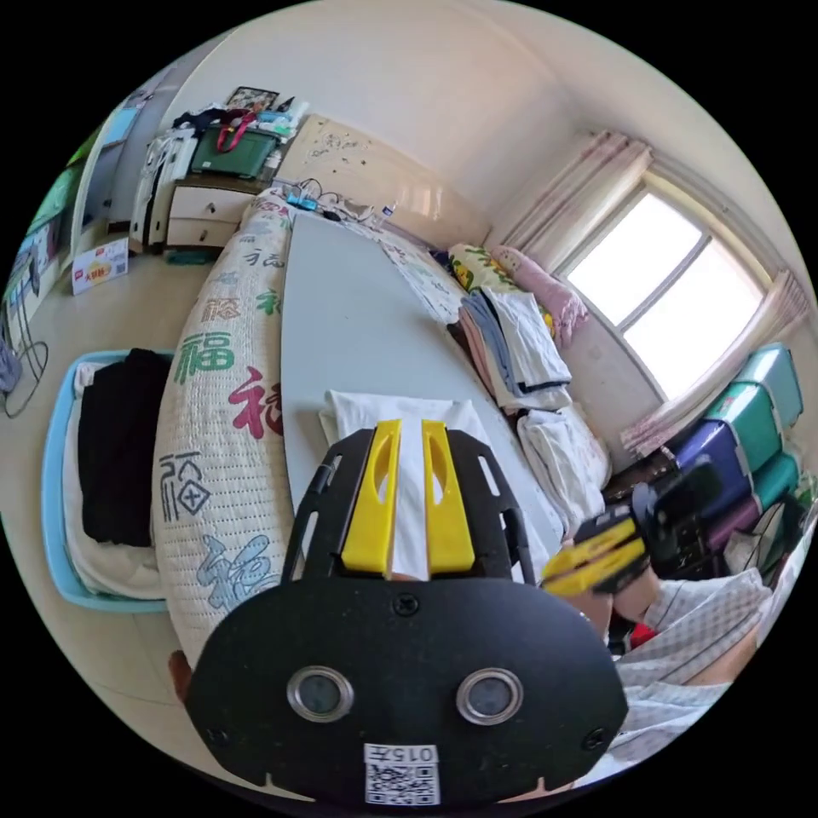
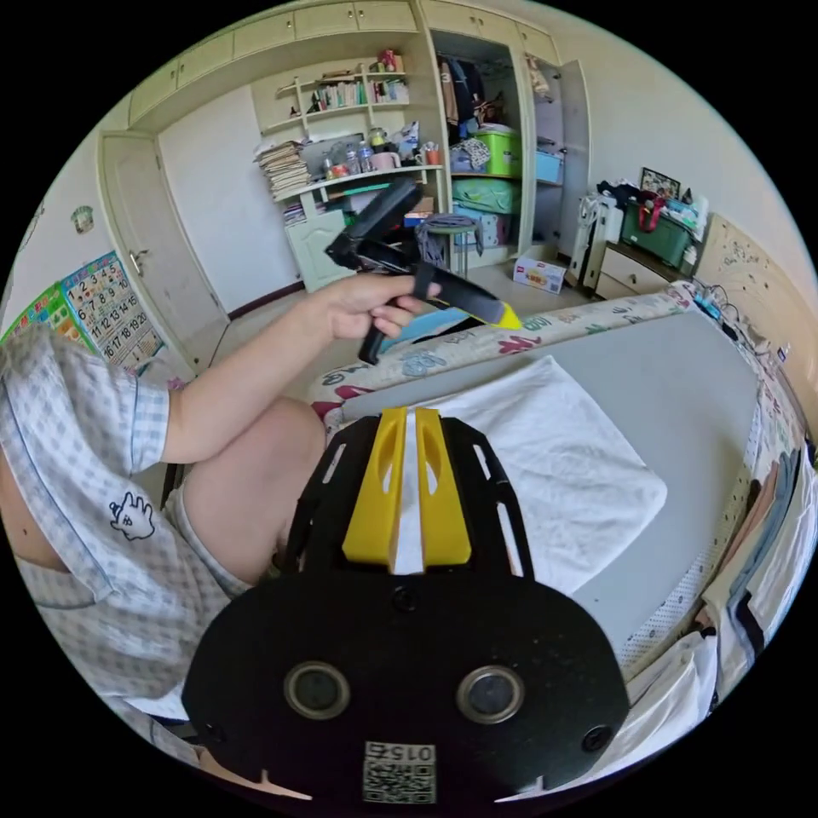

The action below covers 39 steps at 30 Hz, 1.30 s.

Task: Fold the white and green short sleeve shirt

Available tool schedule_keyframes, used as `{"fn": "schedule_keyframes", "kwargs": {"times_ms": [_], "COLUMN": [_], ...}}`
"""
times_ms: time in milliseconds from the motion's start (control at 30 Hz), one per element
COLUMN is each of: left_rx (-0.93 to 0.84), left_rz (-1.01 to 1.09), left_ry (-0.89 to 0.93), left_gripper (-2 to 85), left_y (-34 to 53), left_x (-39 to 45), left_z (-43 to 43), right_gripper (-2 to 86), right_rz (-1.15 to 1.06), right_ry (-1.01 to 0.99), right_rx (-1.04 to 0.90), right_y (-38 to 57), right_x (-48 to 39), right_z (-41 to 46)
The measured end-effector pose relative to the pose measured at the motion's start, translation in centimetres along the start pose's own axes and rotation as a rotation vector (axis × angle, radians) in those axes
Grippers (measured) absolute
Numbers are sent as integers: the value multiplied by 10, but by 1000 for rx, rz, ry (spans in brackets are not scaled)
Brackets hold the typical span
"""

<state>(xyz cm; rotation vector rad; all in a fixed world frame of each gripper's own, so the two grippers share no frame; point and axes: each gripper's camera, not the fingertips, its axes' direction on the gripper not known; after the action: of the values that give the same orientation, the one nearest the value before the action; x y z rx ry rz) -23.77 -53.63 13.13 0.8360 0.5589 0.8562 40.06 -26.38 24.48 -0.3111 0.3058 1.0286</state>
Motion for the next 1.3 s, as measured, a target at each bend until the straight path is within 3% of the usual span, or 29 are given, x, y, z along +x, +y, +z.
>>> {"fn": "schedule_keyframes", "kwargs": {"times_ms": [100,200,300,467,600,833,1000,1133,1300], "left_rx": [-48,-143,-169,-129,-190,-291,-245,-282,-295], "left_rz": [115,181,166,108,61,-4,20,10,23], "left_ry": [-101,-100,-156,-204,-226,-262,-321,-315,-313], "left_gripper": [58,65,70,74,71,64,63,63,63], "left_y": [-2,-5,-10,-29,-38,-45,-50,-47,-48], "left_x": [29,46,55,60,44,22,35,32,36], "left_z": [3,21,37,62,86,124,121,133,134], "right_gripper": [15,13,26,62,46,-7,-8,12,63], "right_rz": [33,97,13,-214,-201,-184,-221,-176,-172], "right_ry": [10,-44,-129,71,119,33,-158,-1,50], "right_rx": [-41,44,27,-117,-138,-164,-67,-43,-103], "right_y": [14,35,22,-15,-23,-17,-16,-6,0], "right_x": [49,67,34,-67,-78,-61,-65,-61,-57], "right_z": [-14,-17,0,53,61,39,-1,-19,-25]}}
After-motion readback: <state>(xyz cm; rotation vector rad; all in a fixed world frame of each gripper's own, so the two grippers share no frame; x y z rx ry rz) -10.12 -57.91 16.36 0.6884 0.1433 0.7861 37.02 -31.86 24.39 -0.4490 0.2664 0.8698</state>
